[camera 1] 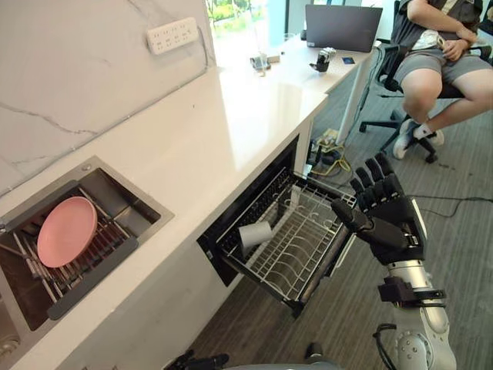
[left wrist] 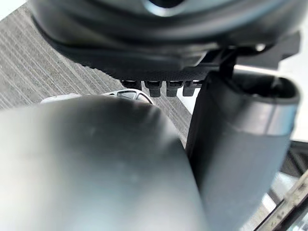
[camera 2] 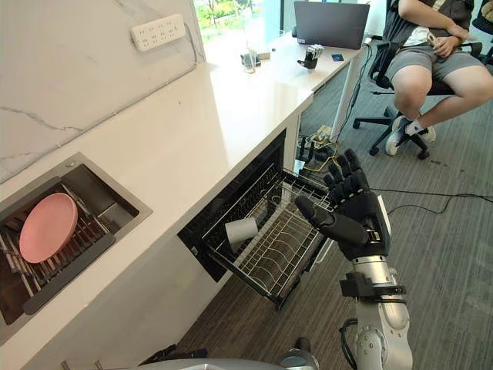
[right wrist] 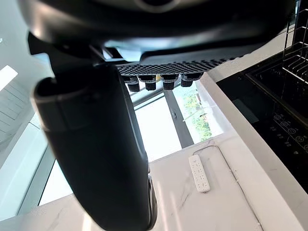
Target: Walk over to the sink, pick up the cup, carry it to the dishwasher, place the cup inside the dishwasher, then close the dishwasher door
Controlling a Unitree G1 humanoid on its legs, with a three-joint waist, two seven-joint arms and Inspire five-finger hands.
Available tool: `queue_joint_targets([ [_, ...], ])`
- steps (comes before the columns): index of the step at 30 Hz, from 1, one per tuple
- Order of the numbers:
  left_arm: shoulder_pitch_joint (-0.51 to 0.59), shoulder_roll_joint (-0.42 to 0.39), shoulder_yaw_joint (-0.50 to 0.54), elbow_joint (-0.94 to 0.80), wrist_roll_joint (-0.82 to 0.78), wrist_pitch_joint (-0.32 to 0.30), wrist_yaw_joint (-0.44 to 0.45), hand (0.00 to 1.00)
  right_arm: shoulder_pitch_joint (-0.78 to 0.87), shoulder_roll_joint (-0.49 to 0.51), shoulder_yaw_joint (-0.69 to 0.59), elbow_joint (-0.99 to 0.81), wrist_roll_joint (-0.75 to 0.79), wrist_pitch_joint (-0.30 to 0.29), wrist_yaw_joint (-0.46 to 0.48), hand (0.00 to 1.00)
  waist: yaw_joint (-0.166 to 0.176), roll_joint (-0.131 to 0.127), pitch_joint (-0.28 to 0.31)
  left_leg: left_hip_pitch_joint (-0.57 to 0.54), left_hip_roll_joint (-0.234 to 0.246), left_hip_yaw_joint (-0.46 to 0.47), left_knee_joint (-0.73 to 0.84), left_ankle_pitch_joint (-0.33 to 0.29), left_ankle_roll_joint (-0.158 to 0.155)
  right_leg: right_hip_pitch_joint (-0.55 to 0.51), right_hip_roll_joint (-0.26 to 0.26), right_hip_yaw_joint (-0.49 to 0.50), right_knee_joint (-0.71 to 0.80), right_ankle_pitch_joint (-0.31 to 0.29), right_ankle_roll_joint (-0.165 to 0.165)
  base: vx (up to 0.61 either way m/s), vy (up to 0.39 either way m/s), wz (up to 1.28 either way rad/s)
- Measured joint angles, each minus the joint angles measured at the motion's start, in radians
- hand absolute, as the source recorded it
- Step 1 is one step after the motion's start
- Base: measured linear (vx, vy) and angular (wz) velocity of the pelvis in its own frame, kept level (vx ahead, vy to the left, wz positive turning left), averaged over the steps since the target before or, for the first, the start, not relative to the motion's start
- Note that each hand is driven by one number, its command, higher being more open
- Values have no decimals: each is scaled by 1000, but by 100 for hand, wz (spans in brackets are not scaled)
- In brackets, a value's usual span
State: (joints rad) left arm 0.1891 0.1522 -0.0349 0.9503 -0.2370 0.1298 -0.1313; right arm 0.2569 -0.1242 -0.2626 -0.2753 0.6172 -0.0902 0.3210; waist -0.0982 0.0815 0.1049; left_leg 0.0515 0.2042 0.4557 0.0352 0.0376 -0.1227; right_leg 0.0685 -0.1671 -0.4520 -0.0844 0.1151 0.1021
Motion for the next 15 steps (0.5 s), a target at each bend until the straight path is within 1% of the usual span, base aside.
queue_joint_targets([
  [1,-3,4,-13,0,0,-7,0,100,0,-1,4,4,10,-3,-15,100,0,0,1,-1,-1,-1,0,0,1,-2,0,1,0,0,0,0,0,0],
  [3,-15,12,-44,4,-4,-44,0,100,-3,-2,11,31,29,-15,-67,100,1,1,2,-10,-3,-10,1,-4,6,-9,-1,0,0,-1,2,5,3,2],
  [5,-29,17,-65,4,-32,-84,-4,100,-15,-2,19,70,32,-16,-124,100,5,4,4,-30,-6,-46,5,-4,5,-20,0,-1,0,-2,3,14,-2,9],
  [7,-49,17,-93,14,-40,-114,-29,100,-39,-3,37,134,54,-20,-183,100,7,11,12,-40,-11,-68,6,-2,5,-18,-1,-9,0,-3,3,9,3,18],
  [8,-56,11,-98,20,-41,-117,-42,100,-49,-2,41,152,56,-20,-200,100,8,13,13,-42,-11,-71,6,-2,5,-18,-1,-9,0,-3,3,10,8,13],
  [10,-81,14,-120,45,-61,-123,-66,100,-60,-2,75,186,57,-19,-232,100,24,25,19,-41,-10,-90,6,-2,5,-10,2,-18,1,-6,0,16,-5,12],
  [12,-83,12,-120,48,-80,-118,-73,100,-62,-2,97,188,57,-13,-234,100,29,33,23,-42,-10,-108,5,-1,4,5,1,-42,4,-13,2,23,-11,34],
  [13,-83,13,-119,51,-84,-113,-76,100,-63,-2,104,188,57,-7,-234,100,31,35,22,-50,-10,-114,11,2,8,10,-5,-66,24,-31,5,20,1,56],
  [14,-84,15,-119,51,-84,-111,-77,100,-64,-1,108,188,56,-6,-235,100,29,35,22,-56,-11,-109,16,6,12,14,-10,-84,39,-44,9,1,26,91],
  [15,-86,19,-114,50,-84,-106,-87,100,-64,1,109,188,53,-7,-241,100,25,34,23,-73,-17,-72,34,21,32,30,-27,-136,63,-66,18,-14,60,136],
])
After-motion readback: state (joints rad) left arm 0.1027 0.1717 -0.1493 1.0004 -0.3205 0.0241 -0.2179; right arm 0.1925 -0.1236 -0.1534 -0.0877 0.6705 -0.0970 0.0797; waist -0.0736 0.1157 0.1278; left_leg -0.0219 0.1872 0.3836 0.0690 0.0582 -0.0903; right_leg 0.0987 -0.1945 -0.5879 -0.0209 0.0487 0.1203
